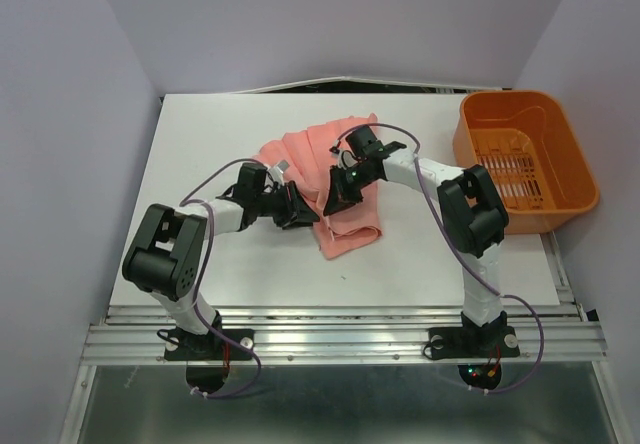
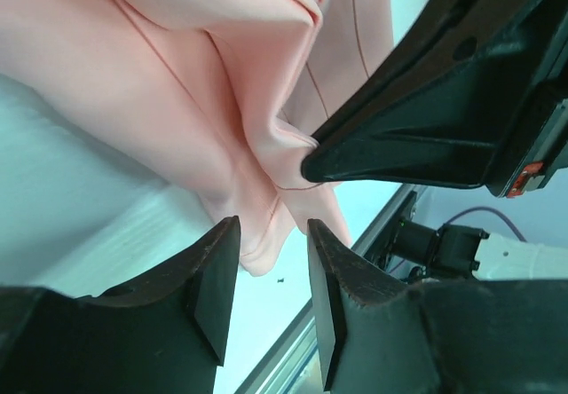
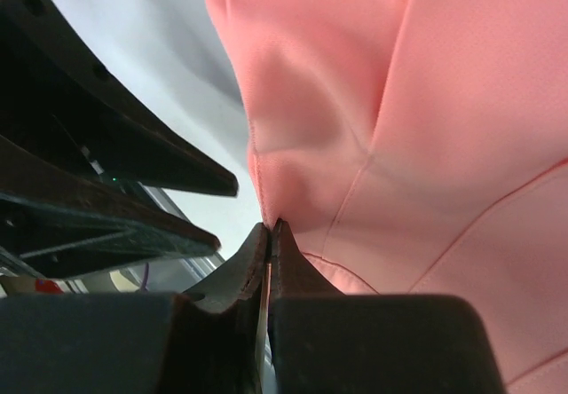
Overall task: Fold and stack the skirts
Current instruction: Fold the skirt
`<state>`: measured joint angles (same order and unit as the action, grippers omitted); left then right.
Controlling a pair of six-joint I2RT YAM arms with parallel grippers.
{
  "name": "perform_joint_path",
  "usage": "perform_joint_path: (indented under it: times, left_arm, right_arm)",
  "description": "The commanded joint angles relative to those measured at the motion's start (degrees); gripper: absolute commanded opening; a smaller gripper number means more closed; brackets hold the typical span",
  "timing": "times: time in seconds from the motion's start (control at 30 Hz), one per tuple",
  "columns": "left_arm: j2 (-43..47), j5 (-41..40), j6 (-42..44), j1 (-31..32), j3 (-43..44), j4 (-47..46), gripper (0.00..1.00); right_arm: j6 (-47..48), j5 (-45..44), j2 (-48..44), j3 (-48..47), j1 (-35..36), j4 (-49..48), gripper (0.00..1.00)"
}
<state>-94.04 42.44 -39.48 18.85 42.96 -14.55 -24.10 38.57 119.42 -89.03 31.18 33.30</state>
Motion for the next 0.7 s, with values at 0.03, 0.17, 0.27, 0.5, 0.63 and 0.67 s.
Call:
perform_joint_path:
  times: [0.03, 0.17, 0.27, 0.5, 0.63, 0.67]
  left_arm:
    - [0.79, 2.22, 0.11, 2.15, -2.0, -1.54, 0.47]
    - [-1.41, 0.72, -1.21, 3.03, -3.06, -0.75, 0.42]
    - [-2.9, -0.68, -1.47, 3.38, -3.06, -0.66, 0.38]
    - [-8.0, -3.14, -2.09, 3.82, -1.91, 0.83, 0.23]
    - [-8.97, -3.94, -2.53, 3.82, -1.74, 1.71, 0.13]
    - [-9.06, -4.11, -2.44, 3.82, -1.65, 1.97, 0.1]
  right_arm:
    - [-1.21, 2.74, -0.41, 0.79, 0.2, -3.68, 0.01]
    - [-1.04, 3.44, -1.55, 1.41, 0.2, -3.68, 0.01]
    - [-0.86, 3.62, -2.52, 2.2, 0.2, -3.77, 0.01]
    - [-3.32, 6.51, -4.1, 2.99, 0.2, -3.77, 0.01]
    - [-5.78, 7.75, -5.24, 2.99, 0.2, -4.12, 0.01]
    - [-6.48, 8.1, -5.42, 2.9, 0.2, -4.21, 0.01]
